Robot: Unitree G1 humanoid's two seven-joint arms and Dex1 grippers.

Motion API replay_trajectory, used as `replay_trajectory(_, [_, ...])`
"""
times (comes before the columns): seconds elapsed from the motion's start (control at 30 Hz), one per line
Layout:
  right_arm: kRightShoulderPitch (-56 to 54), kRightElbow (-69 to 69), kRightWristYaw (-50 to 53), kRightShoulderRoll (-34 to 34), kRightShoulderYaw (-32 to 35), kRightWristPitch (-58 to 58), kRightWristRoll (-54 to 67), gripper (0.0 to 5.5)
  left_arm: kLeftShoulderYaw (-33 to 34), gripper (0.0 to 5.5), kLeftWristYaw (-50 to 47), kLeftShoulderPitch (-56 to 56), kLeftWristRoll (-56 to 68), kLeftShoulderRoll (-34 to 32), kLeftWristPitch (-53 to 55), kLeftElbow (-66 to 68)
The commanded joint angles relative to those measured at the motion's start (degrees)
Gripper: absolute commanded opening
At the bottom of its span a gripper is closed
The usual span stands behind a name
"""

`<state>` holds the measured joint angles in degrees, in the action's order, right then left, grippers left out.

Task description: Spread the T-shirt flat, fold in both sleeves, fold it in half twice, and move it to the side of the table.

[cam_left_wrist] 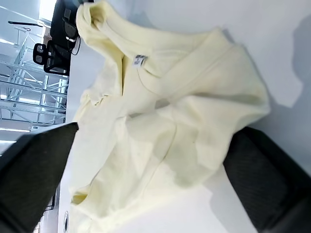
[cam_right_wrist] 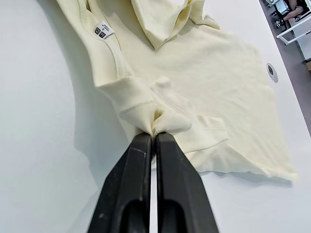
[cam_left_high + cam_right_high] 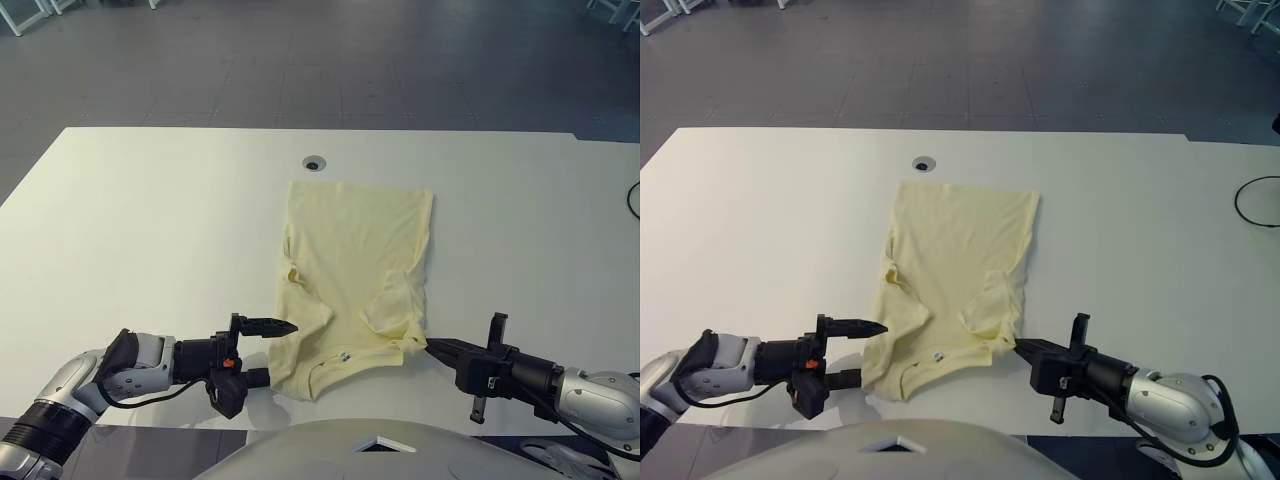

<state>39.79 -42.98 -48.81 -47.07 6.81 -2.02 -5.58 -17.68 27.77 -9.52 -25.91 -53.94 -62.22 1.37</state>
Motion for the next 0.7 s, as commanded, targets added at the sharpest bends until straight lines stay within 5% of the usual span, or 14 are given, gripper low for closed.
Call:
replay_trajectory(0.03, [-0.41,-0.38,-0.01,-0.23,-0.37,0.5,-0.77,0.0,-3.64,4.21,3.75,-1.66,-3.74,-1.45,1.45,2.94])
replay_trajectory(0.7, [-0.63,1.32,0.0,-0.19,-0.77,0.56,-2.08,0.0,-8.23,0.86,4.77,1.44,-4.13,-2.42,-2.5,5.06])
